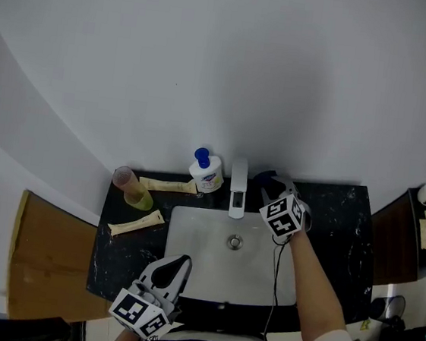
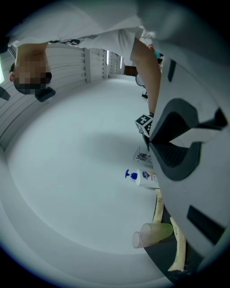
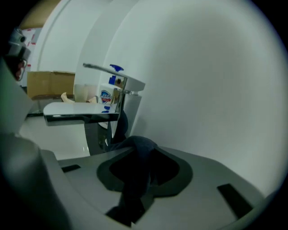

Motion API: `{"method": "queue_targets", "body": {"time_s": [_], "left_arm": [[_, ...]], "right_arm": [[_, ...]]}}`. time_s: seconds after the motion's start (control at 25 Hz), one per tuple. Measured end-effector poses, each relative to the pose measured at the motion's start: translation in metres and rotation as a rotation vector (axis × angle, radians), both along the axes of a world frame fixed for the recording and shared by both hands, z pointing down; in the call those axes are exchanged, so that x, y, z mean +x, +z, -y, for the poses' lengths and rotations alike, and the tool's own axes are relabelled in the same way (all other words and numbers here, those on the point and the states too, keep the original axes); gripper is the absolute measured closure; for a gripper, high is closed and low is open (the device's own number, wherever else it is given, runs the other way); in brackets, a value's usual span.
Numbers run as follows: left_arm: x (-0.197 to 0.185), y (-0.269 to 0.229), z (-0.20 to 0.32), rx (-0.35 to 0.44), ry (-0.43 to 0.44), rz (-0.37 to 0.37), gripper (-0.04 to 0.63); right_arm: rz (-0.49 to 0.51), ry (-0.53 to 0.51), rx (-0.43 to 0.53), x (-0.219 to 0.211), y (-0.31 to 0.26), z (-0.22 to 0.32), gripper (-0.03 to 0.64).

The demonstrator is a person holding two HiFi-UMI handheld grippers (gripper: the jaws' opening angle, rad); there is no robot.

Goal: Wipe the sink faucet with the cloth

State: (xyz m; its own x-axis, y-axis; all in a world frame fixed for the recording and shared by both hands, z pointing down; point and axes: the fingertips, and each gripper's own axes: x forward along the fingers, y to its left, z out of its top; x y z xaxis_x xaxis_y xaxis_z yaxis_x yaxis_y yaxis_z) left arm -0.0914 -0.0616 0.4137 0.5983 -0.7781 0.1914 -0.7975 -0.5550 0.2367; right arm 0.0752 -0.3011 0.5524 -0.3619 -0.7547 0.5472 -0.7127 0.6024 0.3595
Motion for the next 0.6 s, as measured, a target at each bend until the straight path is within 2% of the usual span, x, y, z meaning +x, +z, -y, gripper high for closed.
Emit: {"method": "queue_targets", "body": {"time_s": [0.12, 0.2, 0.32, 0.48, 0.6], "left_arm": [[-0.002, 0.001, 0.0, -0.005, -0.008, 0.004, 0.594], [-0.003, 0.001, 0.0, -0.006, -0.012, 0.003, 0.594], [-0.003, 0.0, -0.001, -0.001, -0.014, 0.0, 0.594], [-0.001, 0.001, -0.001, -0.002, -0.008, -0.005, 0.594], [0.004, -0.001, 0.0, 0.002, 0.007, -0.012, 0.594]], "right_arm": [[-0.028, -0.037, -0.022, -0.016, 0.012, 0.004, 0.509], [0.006, -0.062, -0.032, -0.028, 0.009, 0.006, 0.509], [0.124, -0.058, -0.008, -0.034, -0.015, 0.007, 0.509], [0.341, -0.044, 0.086, -0.026, -0.076, 0.01, 0.509], [0.415, -0.072, 0.163, -0.029, -0.126, 0.008, 0.509]]}}
